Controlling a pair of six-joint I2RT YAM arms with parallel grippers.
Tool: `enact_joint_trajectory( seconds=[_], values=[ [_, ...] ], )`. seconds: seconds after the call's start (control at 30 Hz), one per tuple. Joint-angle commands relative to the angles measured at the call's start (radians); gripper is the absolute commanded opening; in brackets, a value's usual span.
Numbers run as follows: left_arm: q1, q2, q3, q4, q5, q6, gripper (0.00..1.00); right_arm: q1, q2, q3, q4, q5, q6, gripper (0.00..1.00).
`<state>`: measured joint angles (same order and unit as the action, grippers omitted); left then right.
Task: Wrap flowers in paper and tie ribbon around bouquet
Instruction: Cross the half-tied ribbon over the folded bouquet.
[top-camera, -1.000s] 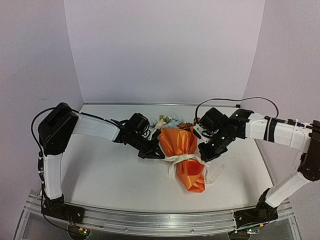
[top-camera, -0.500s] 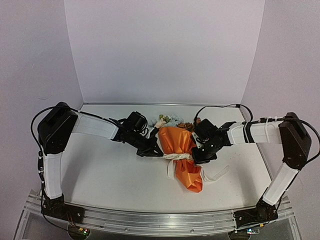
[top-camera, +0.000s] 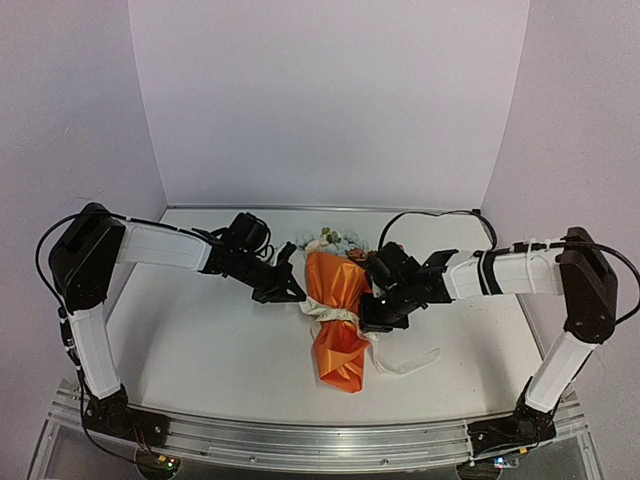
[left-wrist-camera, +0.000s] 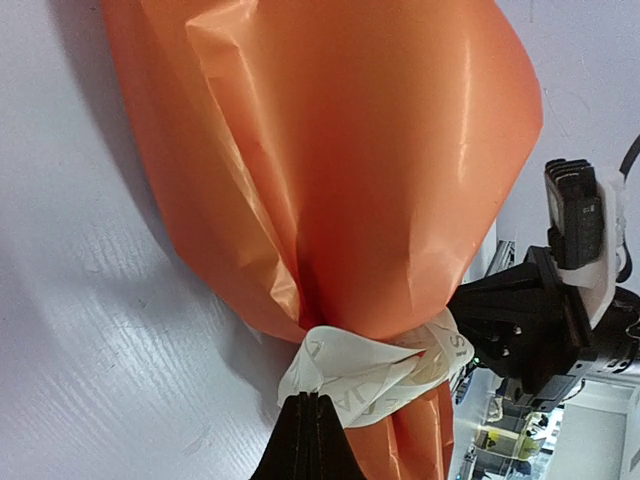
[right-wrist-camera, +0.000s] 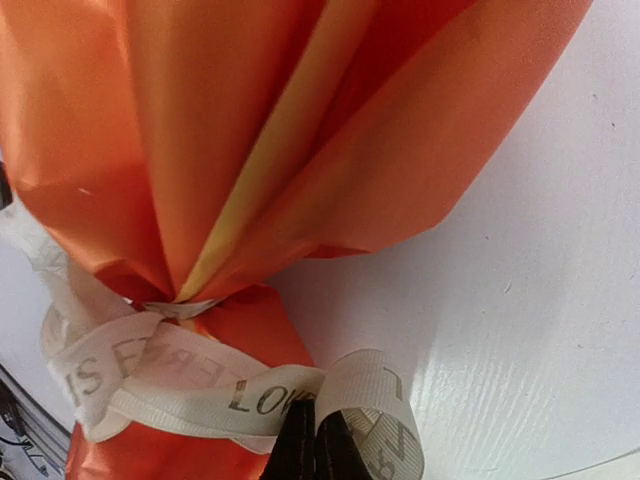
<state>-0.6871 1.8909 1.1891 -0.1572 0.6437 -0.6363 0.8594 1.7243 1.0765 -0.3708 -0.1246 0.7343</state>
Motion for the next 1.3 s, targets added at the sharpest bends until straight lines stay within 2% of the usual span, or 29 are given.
enact_joint_trajectory(
  seconds=[0.0, 0.27, 0.47, 0.87, 1.27],
  values=[
    [0.011, -0.087, -0.017, -0.07, -0.067, 0.072, 0.0, -0.028, -0.053, 0.103, -0.123, -0.034, -0.054, 0.0],
    [0.034, -0.113, -0.046, -0.114, -0.152, 0.102, 0.0, -0.111, -0.125, 0.109, -0.268, -0.109, -0.216, 0.0],
    [0.04, -0.111, -0.054, -0.12, -0.17, 0.109, 0.0, -0.12, -0.132, 0.111, -0.368, -0.004, -0.322, 0.0],
    [0.059, -0.118, -0.07, -0.144, -0.197, 0.122, 0.0, -0.12, -0.128, 0.063, -0.437, 0.28, -0.431, 0.0],
    [0.095, -0.145, -0.094, -0.153, -0.225, 0.117, 0.0, -0.117, -0.119, 0.049, -0.439, 0.341, -0.445, 0.0]
  ],
)
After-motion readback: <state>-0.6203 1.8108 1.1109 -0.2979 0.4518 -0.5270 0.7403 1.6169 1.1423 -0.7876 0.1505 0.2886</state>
